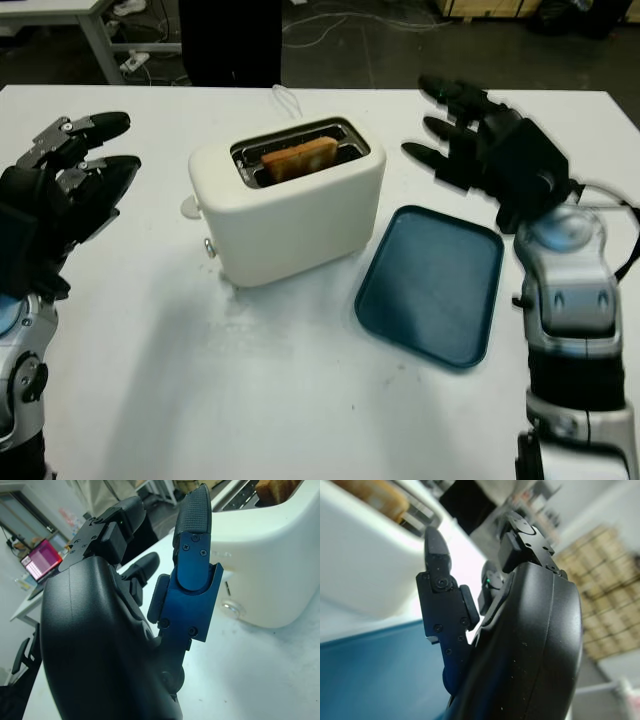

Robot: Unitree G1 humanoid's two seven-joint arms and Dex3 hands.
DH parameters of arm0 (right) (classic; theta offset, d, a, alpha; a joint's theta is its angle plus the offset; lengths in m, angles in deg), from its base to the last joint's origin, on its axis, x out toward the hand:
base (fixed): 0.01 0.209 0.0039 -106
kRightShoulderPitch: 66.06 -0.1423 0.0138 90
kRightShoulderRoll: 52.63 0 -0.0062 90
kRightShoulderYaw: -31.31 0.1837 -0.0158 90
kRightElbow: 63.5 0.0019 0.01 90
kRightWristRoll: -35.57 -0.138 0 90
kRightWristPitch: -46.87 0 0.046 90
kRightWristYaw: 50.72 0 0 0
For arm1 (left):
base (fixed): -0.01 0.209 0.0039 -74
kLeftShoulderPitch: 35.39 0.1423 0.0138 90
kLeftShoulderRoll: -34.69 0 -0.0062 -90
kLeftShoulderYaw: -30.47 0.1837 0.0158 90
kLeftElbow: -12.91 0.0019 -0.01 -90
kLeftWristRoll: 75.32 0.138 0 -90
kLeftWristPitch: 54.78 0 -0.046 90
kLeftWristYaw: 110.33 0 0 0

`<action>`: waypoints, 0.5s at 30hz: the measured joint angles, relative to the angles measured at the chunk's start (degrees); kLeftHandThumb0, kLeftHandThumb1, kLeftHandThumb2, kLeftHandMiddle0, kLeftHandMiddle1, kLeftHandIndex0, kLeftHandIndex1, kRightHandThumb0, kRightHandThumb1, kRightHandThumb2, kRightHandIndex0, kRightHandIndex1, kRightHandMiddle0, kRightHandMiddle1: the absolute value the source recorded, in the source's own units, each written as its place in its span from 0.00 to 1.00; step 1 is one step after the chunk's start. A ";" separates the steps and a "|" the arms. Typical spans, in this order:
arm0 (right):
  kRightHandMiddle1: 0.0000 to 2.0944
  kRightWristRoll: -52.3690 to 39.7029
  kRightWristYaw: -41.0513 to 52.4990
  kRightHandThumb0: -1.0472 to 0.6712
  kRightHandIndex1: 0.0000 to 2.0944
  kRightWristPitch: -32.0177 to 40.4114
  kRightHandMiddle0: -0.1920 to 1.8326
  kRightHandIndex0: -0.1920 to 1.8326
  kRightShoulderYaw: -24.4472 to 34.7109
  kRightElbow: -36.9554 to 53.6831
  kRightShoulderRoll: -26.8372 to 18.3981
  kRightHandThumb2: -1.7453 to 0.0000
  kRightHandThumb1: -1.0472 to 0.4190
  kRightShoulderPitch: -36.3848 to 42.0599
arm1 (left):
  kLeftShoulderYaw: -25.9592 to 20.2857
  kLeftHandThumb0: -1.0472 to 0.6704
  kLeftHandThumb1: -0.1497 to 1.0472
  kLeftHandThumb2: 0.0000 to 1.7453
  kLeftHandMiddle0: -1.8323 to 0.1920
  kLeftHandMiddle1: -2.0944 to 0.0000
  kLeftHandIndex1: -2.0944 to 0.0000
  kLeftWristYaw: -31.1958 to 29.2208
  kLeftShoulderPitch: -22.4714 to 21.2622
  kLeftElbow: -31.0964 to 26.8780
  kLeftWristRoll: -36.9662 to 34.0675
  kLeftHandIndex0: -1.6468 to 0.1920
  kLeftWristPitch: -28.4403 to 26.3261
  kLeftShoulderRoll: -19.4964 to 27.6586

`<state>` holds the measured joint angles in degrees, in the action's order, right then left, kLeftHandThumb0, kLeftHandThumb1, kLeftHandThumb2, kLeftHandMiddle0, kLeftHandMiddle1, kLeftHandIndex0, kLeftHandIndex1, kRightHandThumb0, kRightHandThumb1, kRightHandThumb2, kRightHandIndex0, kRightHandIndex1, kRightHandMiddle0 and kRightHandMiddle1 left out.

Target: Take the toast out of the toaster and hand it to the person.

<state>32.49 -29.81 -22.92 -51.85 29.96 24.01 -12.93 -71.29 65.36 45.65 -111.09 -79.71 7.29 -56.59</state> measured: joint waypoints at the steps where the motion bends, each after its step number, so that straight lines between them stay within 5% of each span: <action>1: 0.08 0.24 0.78 0.48 0.10 -1.22 0.41 0.43 -0.66 -1.61 -0.31 0.99 0.26 -2.49 | -0.01 0.20 0.89 0.11 0.81 0.56 0.72 0.00 0.01 -0.01 0.00 0.72 0.00 -0.01; 8: 0.13 5.31 7.71 0.35 0.19 -9.78 0.55 0.56 -8.99 -12.53 -1.21 1.00 0.35 -17.25 | 0.01 0.20 0.89 0.12 0.80 0.56 0.72 0.01 0.09 -0.09 0.00 0.72 0.01 -0.04; 15: 0.12 15.34 11.87 0.31 0.24 -21.74 0.57 0.56 -18.58 -19.30 -1.60 1.00 0.34 -23.73 | 0.19 0.20 0.89 0.11 0.80 0.57 0.73 0.04 0.20 -0.11 0.01 0.72 0.01 -0.09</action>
<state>47.83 -17.95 -44.66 -70.43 10.66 22.41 -36.65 -71.10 65.40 45.85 -111.20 -79.69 7.29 -56.68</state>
